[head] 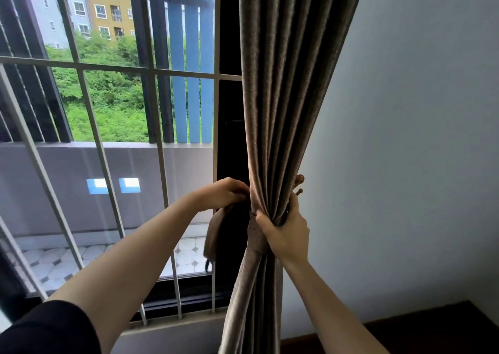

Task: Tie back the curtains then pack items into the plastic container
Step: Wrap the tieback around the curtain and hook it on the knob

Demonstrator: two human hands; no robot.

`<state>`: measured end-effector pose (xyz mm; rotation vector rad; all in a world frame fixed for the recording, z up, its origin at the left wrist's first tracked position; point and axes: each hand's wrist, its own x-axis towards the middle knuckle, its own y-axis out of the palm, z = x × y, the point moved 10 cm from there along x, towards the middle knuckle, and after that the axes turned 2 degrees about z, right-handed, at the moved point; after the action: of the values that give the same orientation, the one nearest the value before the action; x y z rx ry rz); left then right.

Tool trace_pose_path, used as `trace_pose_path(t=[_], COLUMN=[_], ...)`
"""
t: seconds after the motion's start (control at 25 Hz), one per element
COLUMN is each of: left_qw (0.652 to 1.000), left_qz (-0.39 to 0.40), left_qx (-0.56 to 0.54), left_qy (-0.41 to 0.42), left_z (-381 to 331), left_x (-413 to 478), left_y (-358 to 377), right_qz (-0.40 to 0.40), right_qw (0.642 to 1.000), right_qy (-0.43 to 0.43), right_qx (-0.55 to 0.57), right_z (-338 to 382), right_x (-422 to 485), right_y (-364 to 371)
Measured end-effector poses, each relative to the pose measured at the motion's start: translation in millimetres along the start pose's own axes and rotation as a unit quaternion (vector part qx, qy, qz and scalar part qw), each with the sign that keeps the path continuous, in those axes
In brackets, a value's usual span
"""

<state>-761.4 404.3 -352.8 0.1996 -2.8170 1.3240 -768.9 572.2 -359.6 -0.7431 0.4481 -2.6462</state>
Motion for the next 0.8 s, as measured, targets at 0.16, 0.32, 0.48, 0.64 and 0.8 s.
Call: trace_pose_path(t=[0.16, 0.32, 0.48, 0.64, 0.8], left_qw=[0.994, 0.960, 0.976, 0.973, 0.956], left_qz=[-0.041, -0.120, -0.136, -0.152, -0.214], left_qx=[0.097, 0.233, 0.107, 0.114, 0.106], left_qy=[0.032, 0.096, 0.131, 0.131, 0.171], left_z=[-16.1, -23.0, -23.5, -18.3, -31.3], left_x=[-6.5, -15.1, -9.4, -9.0, -20.9], left_y=[4.5, -6.7, -12.6, -15.0, -21.6], right_qz=[0.019, 0.108, 0.143, 0.124, 0.116], right_qw=[0.999, 0.987, 0.983, 0.986, 0.985], right_qy=[0.014, -0.010, -0.024, -0.015, -0.006], right_qx=[0.043, 0.114, 0.110, 0.112, 0.125], right_z=[-6.1, -12.2, -8.9, -16.0, -18.7], right_x=[-5.8, -0.9, 18.0, 19.2, 17.0], right_y=[9.7, 20.7, 23.2, 25.0, 25.5])
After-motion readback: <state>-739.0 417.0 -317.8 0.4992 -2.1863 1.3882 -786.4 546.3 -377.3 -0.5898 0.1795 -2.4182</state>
